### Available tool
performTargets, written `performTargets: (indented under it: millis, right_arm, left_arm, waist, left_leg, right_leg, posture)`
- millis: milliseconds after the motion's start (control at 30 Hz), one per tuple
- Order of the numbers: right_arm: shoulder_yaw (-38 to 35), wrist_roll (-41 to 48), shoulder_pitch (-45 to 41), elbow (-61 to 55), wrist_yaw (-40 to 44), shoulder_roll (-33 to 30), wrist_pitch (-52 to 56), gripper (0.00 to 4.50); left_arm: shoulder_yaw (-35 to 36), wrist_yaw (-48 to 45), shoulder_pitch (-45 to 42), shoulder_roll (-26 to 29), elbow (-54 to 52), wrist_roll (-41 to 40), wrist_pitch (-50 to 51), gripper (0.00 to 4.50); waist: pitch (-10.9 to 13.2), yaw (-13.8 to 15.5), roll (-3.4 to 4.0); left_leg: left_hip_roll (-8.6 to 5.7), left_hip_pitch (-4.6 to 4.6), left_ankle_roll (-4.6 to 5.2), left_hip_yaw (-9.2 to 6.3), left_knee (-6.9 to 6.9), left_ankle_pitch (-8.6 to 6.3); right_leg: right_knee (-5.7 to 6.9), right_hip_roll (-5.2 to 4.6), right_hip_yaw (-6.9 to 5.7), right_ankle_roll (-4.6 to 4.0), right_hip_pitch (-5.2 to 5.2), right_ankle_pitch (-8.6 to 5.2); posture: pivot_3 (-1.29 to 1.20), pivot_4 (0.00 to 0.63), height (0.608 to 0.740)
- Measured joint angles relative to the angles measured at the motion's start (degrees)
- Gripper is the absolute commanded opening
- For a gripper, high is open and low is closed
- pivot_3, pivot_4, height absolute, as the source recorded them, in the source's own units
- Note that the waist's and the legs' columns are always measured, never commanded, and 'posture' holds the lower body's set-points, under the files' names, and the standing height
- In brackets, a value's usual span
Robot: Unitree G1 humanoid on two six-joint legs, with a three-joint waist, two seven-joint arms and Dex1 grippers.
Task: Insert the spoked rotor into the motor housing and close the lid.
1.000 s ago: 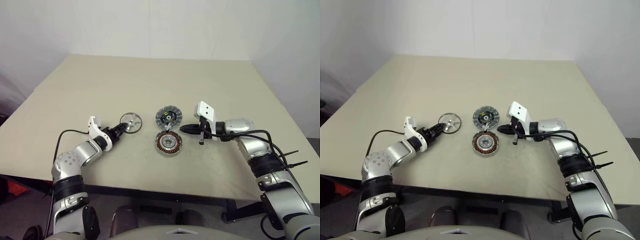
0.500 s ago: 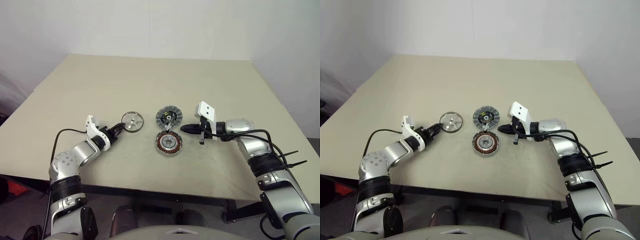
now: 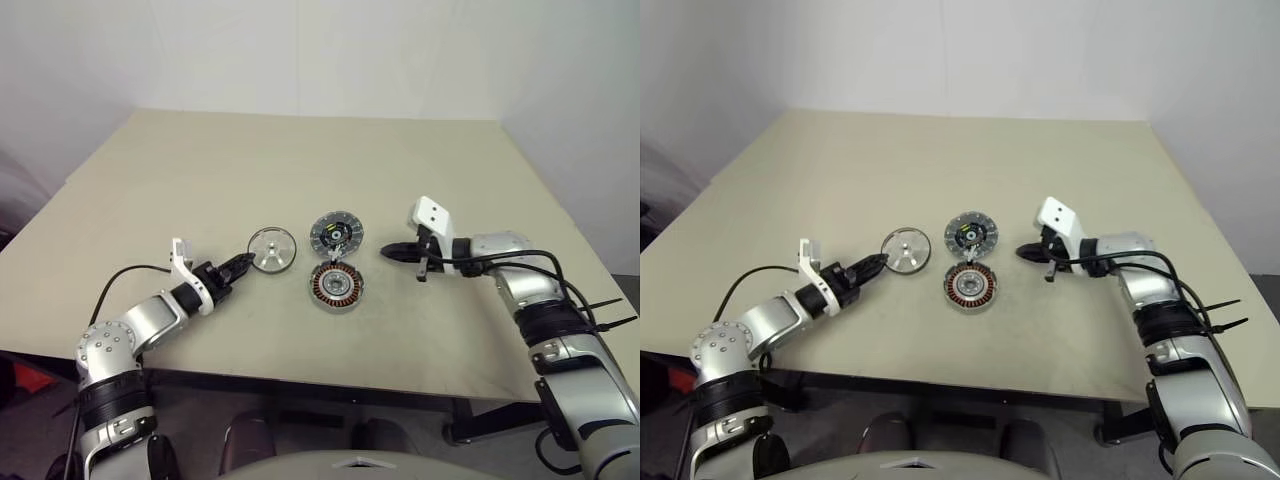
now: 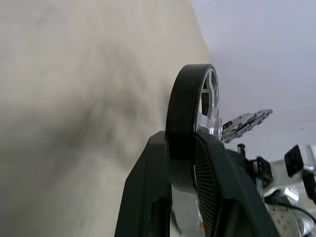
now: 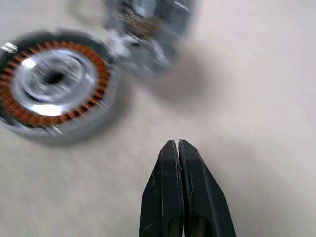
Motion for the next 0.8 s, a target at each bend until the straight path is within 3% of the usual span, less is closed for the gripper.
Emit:
performTargets:
  millis: [233,500,800]
  right_arm:
    - [-0.24,-1.65,-2.10,6.69,0.71,-0.96,-3.19,0.00]
    - [-0.29,-1.21,-0.80,4.61,4.68,-0.65,-5.03,0.00]
    - [-1.89,0.69,2.23,0.28,8.67,-1.69,-5.62,0.00]
  left_arm:
    - [-2.69,4.87,0.46,-2.28,-0.28,-7.98,2.96,0.38]
    - [-9.34,9.98,-2.13,-3.04,1.01,-15.37,4.93,0.38]
    - [-13.67,11.18,-2.88,-0.92,4.49,-17.71,4.86,0.38]
  waist:
    - [0.00,0.06,0.00]
    - [0.01,0.07,-0.01]
    - [0.01,0.10,-0.02]
  left_leg:
    - [-0.02,-0.02,0.02,0.00,0.01,-0.01]
    - [-0.02,-0.04,0.04,0.04,0.02,-0.01]
    - [-0.02,-0.02,0.04,0.04,0.06,-0.01]
  right_leg:
    - [0.00,-0.01,-0.01,0.00,0.00,0.00]
    - [0.02,-0.01,0.01,0.00,0.01,0.00]
    - [0.07,-0.01,0.01,0.00,0.05,0.00]
  posture:
    - [0.00,0.000,0.740]
    - [0.00,0.000,0.740]
    - [0.00,0.000,0.740]
